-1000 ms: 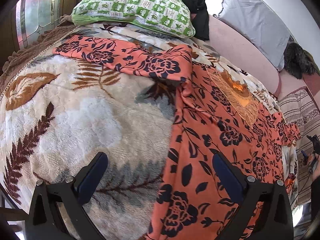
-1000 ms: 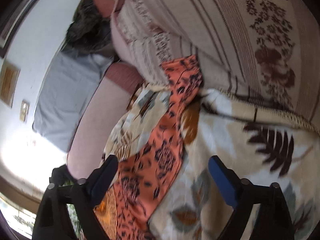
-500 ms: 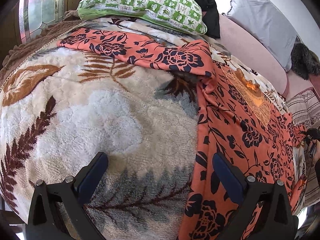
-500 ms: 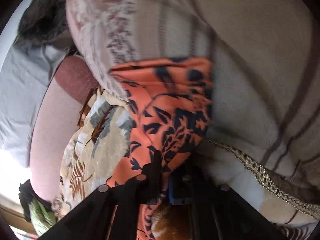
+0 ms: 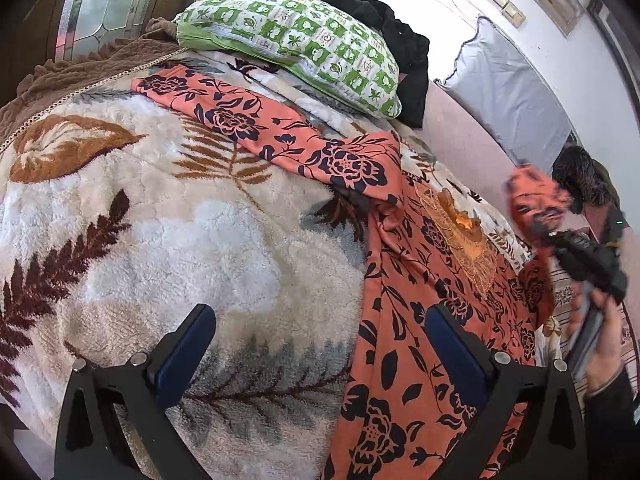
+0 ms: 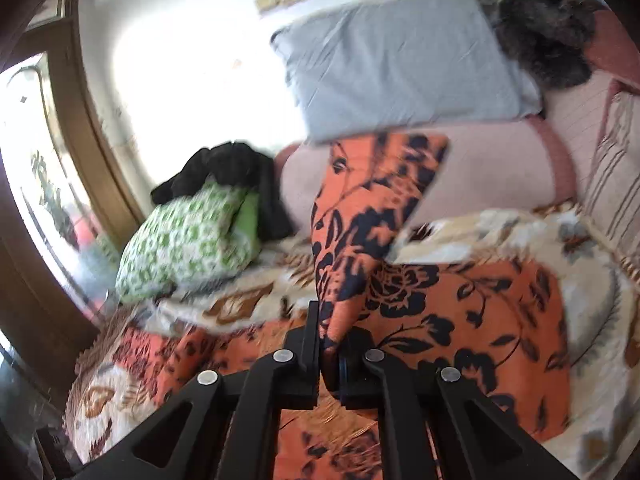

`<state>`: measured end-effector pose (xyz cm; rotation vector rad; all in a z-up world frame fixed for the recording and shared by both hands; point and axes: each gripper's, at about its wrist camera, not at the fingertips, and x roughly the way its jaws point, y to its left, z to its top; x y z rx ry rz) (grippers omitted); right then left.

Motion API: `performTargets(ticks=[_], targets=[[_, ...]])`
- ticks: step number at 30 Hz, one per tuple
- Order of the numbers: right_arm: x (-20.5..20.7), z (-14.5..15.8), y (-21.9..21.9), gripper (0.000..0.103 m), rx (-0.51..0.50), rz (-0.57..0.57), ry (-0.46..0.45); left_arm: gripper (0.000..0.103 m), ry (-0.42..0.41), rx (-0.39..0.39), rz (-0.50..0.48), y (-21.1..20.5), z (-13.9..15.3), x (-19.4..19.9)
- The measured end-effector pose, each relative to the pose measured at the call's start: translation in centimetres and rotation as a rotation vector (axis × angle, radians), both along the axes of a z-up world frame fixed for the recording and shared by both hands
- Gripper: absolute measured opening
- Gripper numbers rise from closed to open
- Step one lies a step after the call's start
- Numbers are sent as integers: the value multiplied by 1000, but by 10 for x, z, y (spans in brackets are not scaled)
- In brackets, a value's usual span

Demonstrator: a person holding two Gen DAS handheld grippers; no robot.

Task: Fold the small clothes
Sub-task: 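Grasp the sleeve nearest the right tool and fold it across the body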

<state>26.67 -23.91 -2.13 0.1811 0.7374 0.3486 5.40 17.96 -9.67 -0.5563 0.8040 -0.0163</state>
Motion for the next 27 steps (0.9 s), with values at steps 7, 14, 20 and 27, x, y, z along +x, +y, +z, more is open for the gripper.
performTargets(ticks=[7, 14, 20, 27], targets=[[-18, -121, 45, 103, -44, 45, 258, 103, -25, 8, -12, 2, 5, -10], [0, -69, -29, 103, 171, -111, 191, 103, -22, 80, -53, -16, 6, -4], [13, -139, -137, 101, 550, -356, 320, 103, 19, 91, -49, -16, -3, 1], [26, -102, -186, 102, 654, -314, 217, 103, 47, 114, -47, -22, -10, 9]])
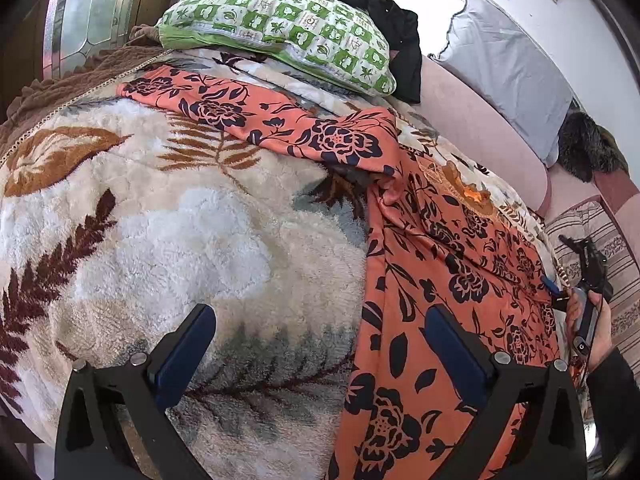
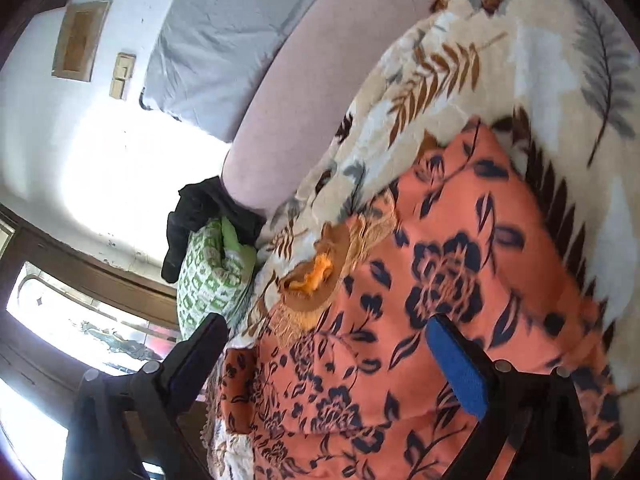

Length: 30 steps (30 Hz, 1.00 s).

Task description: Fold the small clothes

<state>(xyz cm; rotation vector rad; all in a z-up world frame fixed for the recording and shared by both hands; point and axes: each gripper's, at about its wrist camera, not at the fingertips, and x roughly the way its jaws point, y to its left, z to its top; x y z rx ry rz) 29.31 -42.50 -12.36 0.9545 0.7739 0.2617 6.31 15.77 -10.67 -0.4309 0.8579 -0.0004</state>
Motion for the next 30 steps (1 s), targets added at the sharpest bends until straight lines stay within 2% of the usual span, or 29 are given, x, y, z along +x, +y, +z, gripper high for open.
performTargets(ticks=[1, 2, 3, 5, 7, 8, 9, 10, 11, 12, 13, 15, 17, 20, 25, 27, 30], targets=[[8, -20, -15, 101, -17, -46, 105, 103, 1, 4, 1, 0, 0, 1], [10, -37, -27, 97, 49, -74, 149, 103, 4, 1, 5, 1, -1, 1], [7, -31, -32, 97, 84, -89, 116, 103, 6, -3, 12, 3, -1, 1], [-3, 3, -25, 98, 17, -67, 39, 103, -1, -32, 36, 9, -1, 2], [-17, 30, -10, 99, 15, 19, -86, 103, -7, -81, 57, 15, -2, 3], [-22, 33, -2, 103, 2, 60, -115, 103, -4, -106, 75, 19, -3, 4], [-25, 28, 4, 103, -54, 84, -95, 103, 0, -137, 94, 23, -5, 4], [-24, 13, 10, 103, -135, 108, -12, 103, 10, -179, 114, 29, -9, 4], [-20, -13, 6, 101, -184, 113, 122, 103, 27, -221, 128, 33, -14, 4], [-26, -22, 4, 99, -161, 95, 107, 103, 44, -266, 138, 39, -20, 4], [-35, -14, 5, 99, -181, 78, 52, 103, 31, -306, 139, 44, -24, 2], [-47, 8, 14, 99, -221, 75, 22, 103, 15, -384, 154, 54, -28, 0], [-67, 28, 32, 99, -244, 104, -70, 103, 10, -438, 169, 59, -30, -1], [-100, 51, 61, 100, -318, 181, -164, 103, 32, -441, 161, 62, -18, 2], [-134, 31, 83, 100, -419, 233, -142, 103, -136, -401, 221, 108, 30, 29], [-139, 16, 82, 100, -419, 234, -115, 103, -163, -440, 256, 137, 37, 56], [-139, -3, 82, 100, -439, 229, -78, 103, -139, -518, 357, 177, 27, 102]])
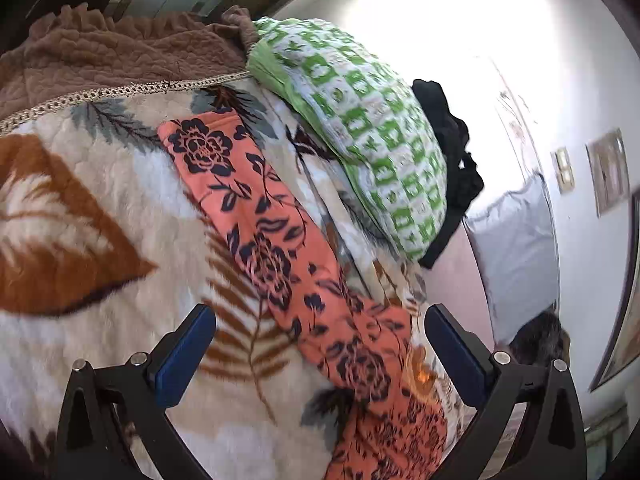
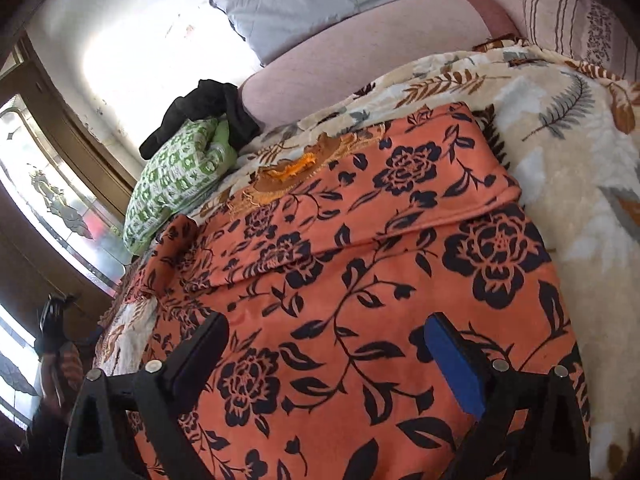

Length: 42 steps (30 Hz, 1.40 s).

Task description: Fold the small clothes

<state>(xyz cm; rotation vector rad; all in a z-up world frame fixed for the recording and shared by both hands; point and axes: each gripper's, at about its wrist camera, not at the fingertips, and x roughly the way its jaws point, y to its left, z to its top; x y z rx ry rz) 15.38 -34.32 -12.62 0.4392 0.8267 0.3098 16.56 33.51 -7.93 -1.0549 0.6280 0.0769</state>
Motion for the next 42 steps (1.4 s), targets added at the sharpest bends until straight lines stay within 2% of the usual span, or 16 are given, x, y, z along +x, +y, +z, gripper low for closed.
performTargets(ticks=[8, 13, 14, 15, 16, 17, 19, 20, 22, 25, 28, 32, 36, 38, 39, 42], targets=[[-1, -15, 2, 100, -64, -1, -9, 103, 111, -35, 119, 43, -50, 62], [-1, -17, 2, 101, -59, 7, -15, 100, 107, -16, 143, 48, -50, 77], [-1, -17, 2, 101, -58, 8, -16, 93, 113, -16, 154, 50, -51, 80], [-1, -18, 2, 102, -56, 9, -16, 55, 139, -14, 150, 52, -54, 84], [-1, -18, 2, 102, -55, 9, -17, 5, 205, -22, 134, 54, -61, 89], [-1, -18, 2, 102, -54, 9, -17, 4, 265, -43, 134, 57, -69, 91], [-1, -18, 2, 102, -55, 11, -18, 4, 289, 20, 129, 54, -62, 95], [-1, -18, 2, 102, -52, 11, -19, 4, 306, 114, 115, 47, -48, 99], [-2, -18, 0, 102, -36, 9, -23, 4, 250, 276, 74, 21, -6, 102], [-3, -19, -3, 102, -13, 6, -25, 4, 82, 500, -36, -49, 76, 101], [-3, -19, -3, 102, -10, 4, -24, 4, -123, 676, -201, -151, 150, 92], [-3, -18, -3, 102, 2, 1, -27, 4, -344, 766, -430, -289, 199, 81], [-3, -18, -5, 102, 20, -3, -28, 10, -412, 725, -700, -411, 185, 79], [-3, -18, -5, 102, 25, -3, -27, 51, -355, 703, -837, -454, 155, 80], [-3, -18, -6, 102, 30, -3, -28, 85, -303, 700, -885, -467, 136, 82], [-6, -16, -9, 102, 53, -8, -31, 87, -227, 716, -909, -463, 100, 70]])
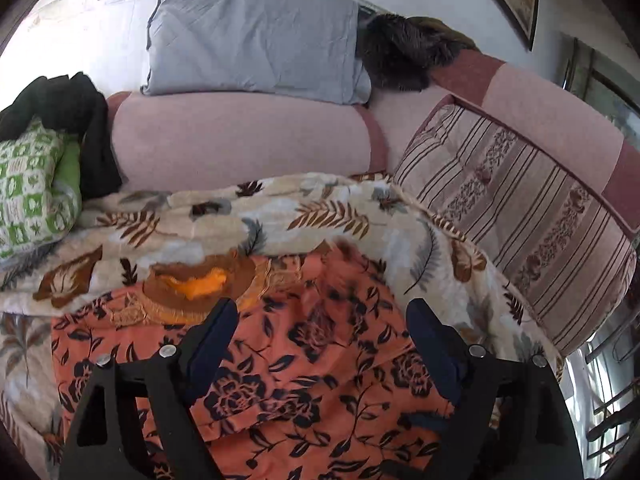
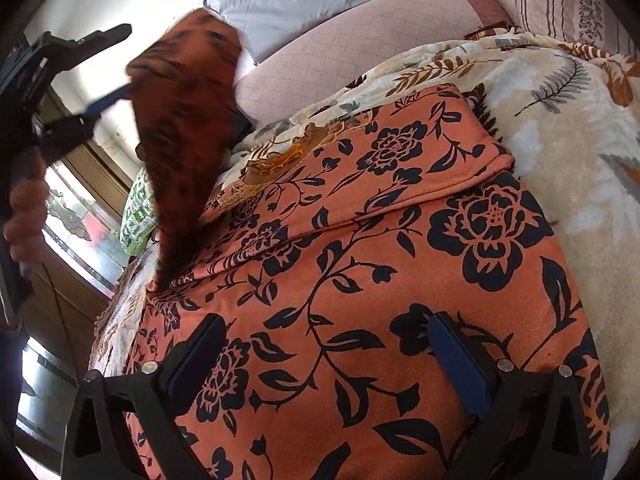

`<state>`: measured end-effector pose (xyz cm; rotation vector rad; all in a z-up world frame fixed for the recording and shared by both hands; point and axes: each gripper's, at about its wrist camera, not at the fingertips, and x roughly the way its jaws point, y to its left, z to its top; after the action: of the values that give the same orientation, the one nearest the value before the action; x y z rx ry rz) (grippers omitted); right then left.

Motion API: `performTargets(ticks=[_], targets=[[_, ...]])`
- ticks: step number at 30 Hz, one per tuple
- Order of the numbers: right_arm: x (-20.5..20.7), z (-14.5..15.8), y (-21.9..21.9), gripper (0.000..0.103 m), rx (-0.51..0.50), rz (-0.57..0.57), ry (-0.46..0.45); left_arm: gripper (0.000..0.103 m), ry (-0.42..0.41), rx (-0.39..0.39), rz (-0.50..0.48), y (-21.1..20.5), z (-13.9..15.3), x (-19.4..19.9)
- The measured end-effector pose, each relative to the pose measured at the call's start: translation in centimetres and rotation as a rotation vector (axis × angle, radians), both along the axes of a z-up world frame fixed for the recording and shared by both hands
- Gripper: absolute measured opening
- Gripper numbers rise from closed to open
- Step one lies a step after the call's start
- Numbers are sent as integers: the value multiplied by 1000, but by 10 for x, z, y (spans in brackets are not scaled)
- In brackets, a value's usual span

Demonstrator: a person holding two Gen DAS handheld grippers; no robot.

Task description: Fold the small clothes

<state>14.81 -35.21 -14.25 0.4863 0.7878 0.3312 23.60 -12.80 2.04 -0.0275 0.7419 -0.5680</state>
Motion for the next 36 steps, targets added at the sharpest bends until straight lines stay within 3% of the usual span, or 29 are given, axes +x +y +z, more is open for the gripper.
performTargets(ticks=[4, 7, 9, 12, 16, 19, 21, 23, 25, 28, 30, 31, 32, 33, 34, 35, 36], targets=[[-5, 12, -13, 102, 76, -18, 21, 87, 0, 23, 154, 73, -20, -15], [-1, 36, -32, 102, 160, -76, -4, 87, -19, 117, 341, 138, -42, -15], [17, 47, -42, 102, 175, -99, 7, 87, 30, 147, 461, 177, -65, -13], [64, 57, -53, 102, 176, -115, 37, 87, 106, 116, 520, 209, -96, -12], [131, 39, -67, 100, 83, -189, 224, 87, 150, 91, 502, 216, -124, -15], [147, 13, -68, 81, 61, -194, 394, 87, 169, 70, 491, 221, -136, -17], [147, 9, -62, 62, -4, -189, 423, 87, 216, 60, 497, 226, -147, -12], [149, 10, -54, 18, -51, -153, 437, 87, 222, 36, 495, 230, -153, -11], [147, 27, -44, 10, -133, -135, 378, 87, 214, 28, 484, 231, -153, -13], [136, 78, -20, 10, -315, -126, 174, 85, 211, 8, 488, 234, -155, -13], [127, 90, -12, 10, -375, -135, 75, 84, 207, 10, 492, 234, -154, -14], [126, 78, -13, 12, -379, -146, 86, 84, 206, 10, 491, 234, -155, -14], [133, 53, -13, 21, -393, -139, 166, 84, 204, 11, 490, 234, -155, -14], [142, 18, -17, 32, -403, -106, 323, 84, 201, 10, 488, 235, -155, -15], [139, 1, -24, 43, -370, -106, 356, 84, 200, 9, 488, 236, -155, -15], [131, 10, -29, 49, -330, -130, 278, 84, 198, 2, 487, 237, -155, -15], [127, 19, -32, 58, -300, -142, 264, 84, 198, -1, 488, 237, -156, -15]])
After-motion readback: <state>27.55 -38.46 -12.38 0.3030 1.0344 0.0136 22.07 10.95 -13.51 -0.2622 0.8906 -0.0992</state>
